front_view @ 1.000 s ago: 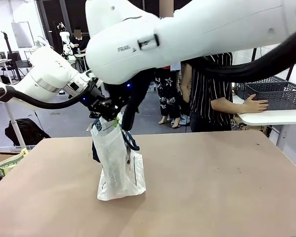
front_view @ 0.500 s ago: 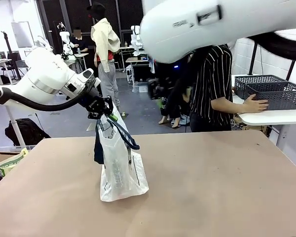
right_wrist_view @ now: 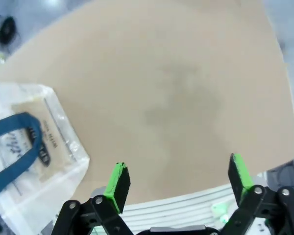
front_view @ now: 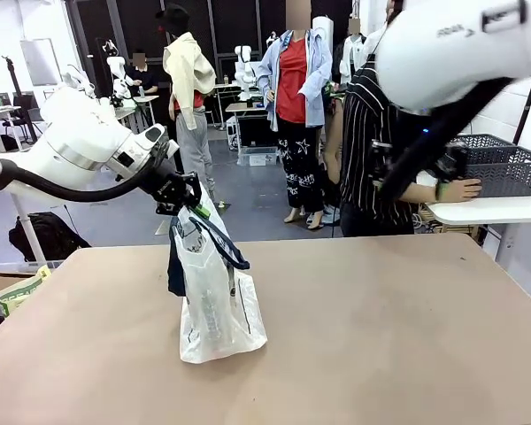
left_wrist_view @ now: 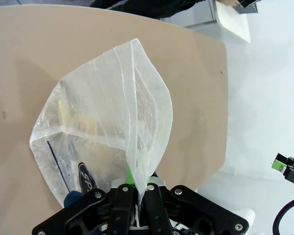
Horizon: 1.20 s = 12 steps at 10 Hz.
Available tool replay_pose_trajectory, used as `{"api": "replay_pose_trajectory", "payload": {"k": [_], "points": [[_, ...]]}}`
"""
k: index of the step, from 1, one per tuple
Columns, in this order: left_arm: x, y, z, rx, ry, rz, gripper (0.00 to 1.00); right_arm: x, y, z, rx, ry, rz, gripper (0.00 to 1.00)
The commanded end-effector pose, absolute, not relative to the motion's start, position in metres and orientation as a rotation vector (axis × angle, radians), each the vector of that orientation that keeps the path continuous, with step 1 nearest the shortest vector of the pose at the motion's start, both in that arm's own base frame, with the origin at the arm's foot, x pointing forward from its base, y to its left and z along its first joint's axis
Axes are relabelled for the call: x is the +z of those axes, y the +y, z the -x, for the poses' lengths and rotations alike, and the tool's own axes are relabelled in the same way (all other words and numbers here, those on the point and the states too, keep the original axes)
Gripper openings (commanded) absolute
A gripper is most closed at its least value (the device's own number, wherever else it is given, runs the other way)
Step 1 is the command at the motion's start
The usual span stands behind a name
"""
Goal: Transfer purchased items from the store into the shopping bag.
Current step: Move the Reusable shopping bag to the right side of the table.
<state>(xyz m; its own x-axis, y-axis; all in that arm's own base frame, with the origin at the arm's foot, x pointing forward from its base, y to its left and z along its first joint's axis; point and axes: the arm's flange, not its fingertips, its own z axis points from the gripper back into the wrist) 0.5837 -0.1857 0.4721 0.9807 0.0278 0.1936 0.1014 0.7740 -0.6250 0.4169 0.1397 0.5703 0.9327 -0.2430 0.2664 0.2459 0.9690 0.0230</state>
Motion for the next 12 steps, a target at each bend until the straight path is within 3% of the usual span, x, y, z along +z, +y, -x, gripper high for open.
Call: {"api": "replay_pose_trajectory", "payload": {"k": [1,4,6,8,12], "points": [[0.471,-0.189,-0.576,-0.068,-0.21,0.689,0.0,0.552,0.106,-0.394,-0.373,-0.296,-0.036,1.0],[0.47,-0.193,-0.577,-0.074,-0.214,0.68,0.0,0.525,0.055,-0.388,-0.489,-0.243,-0.114,1.0],[0.472,-0.193,-0.579,-0.079,-0.245,0.691,0.0,0.545,0.071,-0.391,-0.438,-0.244,-0.036,1.0],[0.501,-0.19,-0.572,-0.111,-0.353,0.685,0.0,0.545,0.071,-0.391,-0.438,-0.244,-0.036,1.0],[0.563,-0.162,-0.533,-0.137,-0.429,0.549,0.0,0.545,0.071,-0.391,-0.438,-0.244,-0.036,1.0]]}}
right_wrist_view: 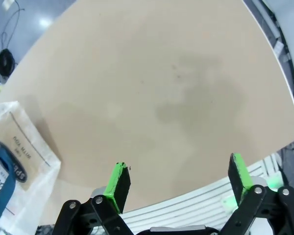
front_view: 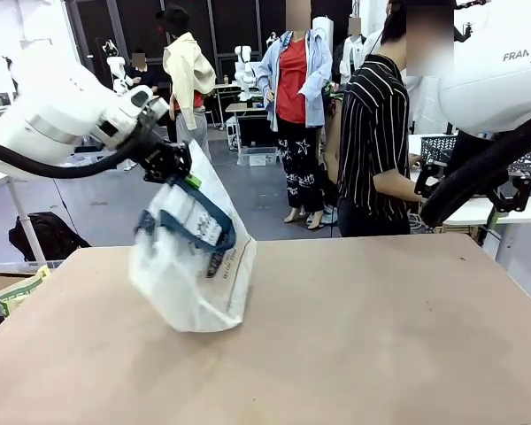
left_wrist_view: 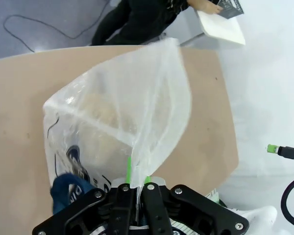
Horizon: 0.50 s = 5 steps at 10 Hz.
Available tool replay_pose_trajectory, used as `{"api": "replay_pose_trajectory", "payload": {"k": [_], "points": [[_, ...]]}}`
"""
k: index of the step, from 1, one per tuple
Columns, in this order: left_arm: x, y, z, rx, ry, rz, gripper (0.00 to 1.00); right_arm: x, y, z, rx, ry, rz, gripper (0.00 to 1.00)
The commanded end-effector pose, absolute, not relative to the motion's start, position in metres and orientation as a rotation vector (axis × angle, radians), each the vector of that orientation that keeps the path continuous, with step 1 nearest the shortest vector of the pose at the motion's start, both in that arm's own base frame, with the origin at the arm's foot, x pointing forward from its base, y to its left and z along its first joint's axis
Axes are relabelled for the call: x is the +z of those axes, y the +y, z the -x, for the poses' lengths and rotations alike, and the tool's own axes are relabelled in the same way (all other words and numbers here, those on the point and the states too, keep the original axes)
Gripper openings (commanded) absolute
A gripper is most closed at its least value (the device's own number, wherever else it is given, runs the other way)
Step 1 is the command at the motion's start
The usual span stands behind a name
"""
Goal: Transfer purchased items from the store into the shopping bag.
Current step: Move the Reusable shopping bag to the right side of the table.
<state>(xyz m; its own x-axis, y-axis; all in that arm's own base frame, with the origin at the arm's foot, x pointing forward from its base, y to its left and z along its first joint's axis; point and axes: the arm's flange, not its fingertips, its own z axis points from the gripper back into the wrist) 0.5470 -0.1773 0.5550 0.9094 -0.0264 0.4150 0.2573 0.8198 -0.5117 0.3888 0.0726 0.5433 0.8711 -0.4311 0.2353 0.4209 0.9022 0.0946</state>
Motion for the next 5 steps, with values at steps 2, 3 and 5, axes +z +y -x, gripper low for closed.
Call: {"api": "replay_pose_trajectory", "payload": {"k": [2,3,5], "points": [[0.587,-0.123,-0.519,-0.044,-0.398,0.444,0.0,0.545,0.071,-0.391,-0.438,-0.244,-0.036,1.0],[0.596,-0.102,-0.508,0.036,-0.409,0.378,0.0,0.545,0.071,-0.391,-0.438,-0.244,-0.036,1.0],[0.616,-0.054,-0.483,0.219,-0.425,0.288,0.0,0.545,0.071,-0.391,-0.438,-0.244,-0.036,1.0]]}}
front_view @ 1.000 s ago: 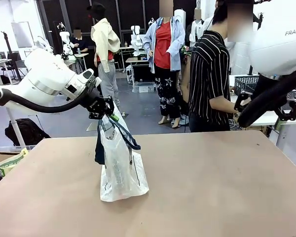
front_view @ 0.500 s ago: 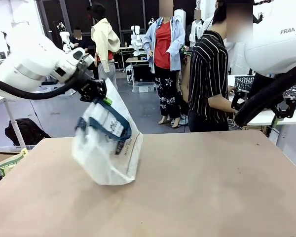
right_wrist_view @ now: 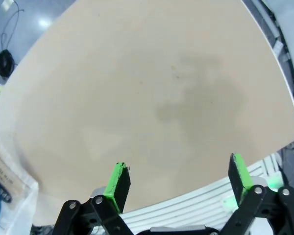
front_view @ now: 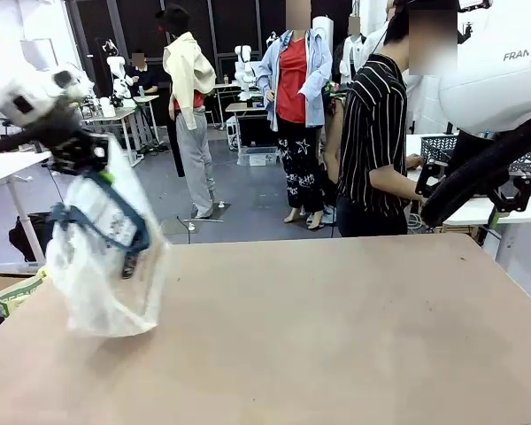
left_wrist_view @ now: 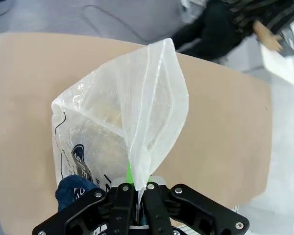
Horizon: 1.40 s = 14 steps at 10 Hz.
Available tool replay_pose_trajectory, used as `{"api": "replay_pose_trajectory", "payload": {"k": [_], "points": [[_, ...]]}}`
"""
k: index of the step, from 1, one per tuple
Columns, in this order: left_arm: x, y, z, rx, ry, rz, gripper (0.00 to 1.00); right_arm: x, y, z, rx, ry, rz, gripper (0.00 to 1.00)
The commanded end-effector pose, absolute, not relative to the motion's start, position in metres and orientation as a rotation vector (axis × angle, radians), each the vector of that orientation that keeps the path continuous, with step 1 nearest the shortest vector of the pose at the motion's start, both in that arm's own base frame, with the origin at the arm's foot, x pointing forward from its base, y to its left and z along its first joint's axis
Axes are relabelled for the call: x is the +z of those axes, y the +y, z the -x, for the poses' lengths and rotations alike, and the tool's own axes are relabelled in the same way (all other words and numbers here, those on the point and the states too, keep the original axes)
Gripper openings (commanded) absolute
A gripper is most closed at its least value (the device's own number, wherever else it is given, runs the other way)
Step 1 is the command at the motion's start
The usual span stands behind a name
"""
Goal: Transfer purchased items from the store into the shopping bag.
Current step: Move the Reusable shopping bag to the right side of the table.
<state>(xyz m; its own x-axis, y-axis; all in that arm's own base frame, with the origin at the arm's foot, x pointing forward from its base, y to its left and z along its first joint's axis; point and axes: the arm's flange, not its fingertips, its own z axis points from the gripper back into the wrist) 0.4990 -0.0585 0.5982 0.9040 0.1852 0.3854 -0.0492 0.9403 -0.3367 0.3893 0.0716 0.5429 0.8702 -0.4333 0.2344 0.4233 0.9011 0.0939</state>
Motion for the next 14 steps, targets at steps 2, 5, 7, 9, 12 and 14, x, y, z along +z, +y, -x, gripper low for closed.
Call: {"api": "replay_pose_trajectory", "payload": {"k": [2,5,7,9,12,14], "points": [[0.623,-0.003,-0.468,0.308,-0.408,0.24,0.0,0.545,0.071,-0.391,-0.438,-0.244,-0.036,1.0],[0.598,0.044,-0.465,0.408,-0.31,0.213,0.17,0.545,0.071,-0.391,-0.438,-0.244,-0.036,1.0],[0.593,0.053,-0.466,0.45,-0.309,0.198,0.57,0.545,0.071,-0.391,-0.438,-0.244,-0.036,1.0],[0.603,0.053,-0.463,0.478,-0.39,0.197,0.97,0.545,0.071,-0.391,-0.438,-0.244,-0.036,1.0],[0.677,-0.016,-0.437,0.361,-0.77,0.199,1.0,0.545,0.071,-0.391,-0.438,-0.244,-0.036,1.0],[0.689,-0.109,-0.437,0.089,-0.782,0.286,1.0,0.545,0.071,-0.391,-0.438,-0.244,-0.036,1.0]]}}
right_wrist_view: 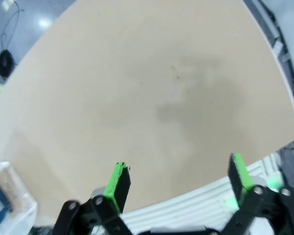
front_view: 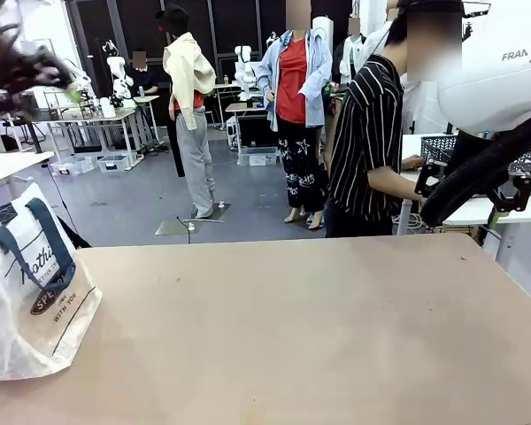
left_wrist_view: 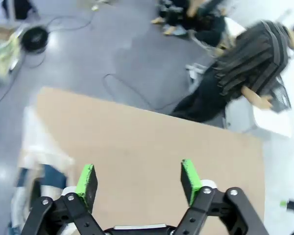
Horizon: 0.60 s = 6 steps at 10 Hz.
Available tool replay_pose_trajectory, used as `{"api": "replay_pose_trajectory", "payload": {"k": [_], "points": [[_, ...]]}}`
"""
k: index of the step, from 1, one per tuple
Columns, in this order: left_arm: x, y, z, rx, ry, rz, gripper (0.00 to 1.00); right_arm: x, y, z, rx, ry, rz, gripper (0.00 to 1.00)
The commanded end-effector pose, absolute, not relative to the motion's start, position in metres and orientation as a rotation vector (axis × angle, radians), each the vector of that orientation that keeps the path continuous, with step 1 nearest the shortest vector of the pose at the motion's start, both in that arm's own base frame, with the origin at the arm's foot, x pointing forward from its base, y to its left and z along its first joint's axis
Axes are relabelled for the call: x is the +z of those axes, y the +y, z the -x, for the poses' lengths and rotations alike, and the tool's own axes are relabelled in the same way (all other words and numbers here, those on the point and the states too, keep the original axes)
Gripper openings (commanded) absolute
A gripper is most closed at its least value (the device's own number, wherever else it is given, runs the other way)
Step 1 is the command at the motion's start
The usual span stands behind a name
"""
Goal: Transfer purchased items from the store into the shopping bag.
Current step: Move the Reusable shopping bag to the right side of the table.
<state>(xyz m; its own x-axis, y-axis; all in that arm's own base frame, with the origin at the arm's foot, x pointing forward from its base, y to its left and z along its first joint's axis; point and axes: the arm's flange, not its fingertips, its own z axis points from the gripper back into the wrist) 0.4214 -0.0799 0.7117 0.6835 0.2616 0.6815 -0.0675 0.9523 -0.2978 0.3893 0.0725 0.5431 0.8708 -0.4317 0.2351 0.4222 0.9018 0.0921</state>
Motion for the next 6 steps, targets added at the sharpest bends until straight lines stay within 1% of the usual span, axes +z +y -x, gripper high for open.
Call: {"api": "replay_pose_trajectory", "payload": {"k": [1,3,4,5,6], "points": [[0.671,-0.155,-0.449,0.035,-0.696,0.332,1.0,0.545,0.071,-0.391,-0.438,-0.244,-0.036,1.0],[0.609,-0.212,-0.493,0.006,-0.525,0.378,1.0,0.545,0.071,-0.391,-0.438,-0.244,-0.036,1.0],[0.571,-0.226,-0.52,0.018,-0.449,0.399,1.0,0.545,0.071,-0.391,-0.438,-0.244,-0.036,1.0],[0.543,-0.236,-0.538,0.023,-0.378,0.422,1.0,0.545,0.071,-0.391,-0.438,-0.244,-0.036,1.0],[0.527,-0.238,-0.548,0.039,-0.344,0.442,1.0,0.545,0.071,-0.391,-0.438,-0.244,-0.036,1.0]]}}
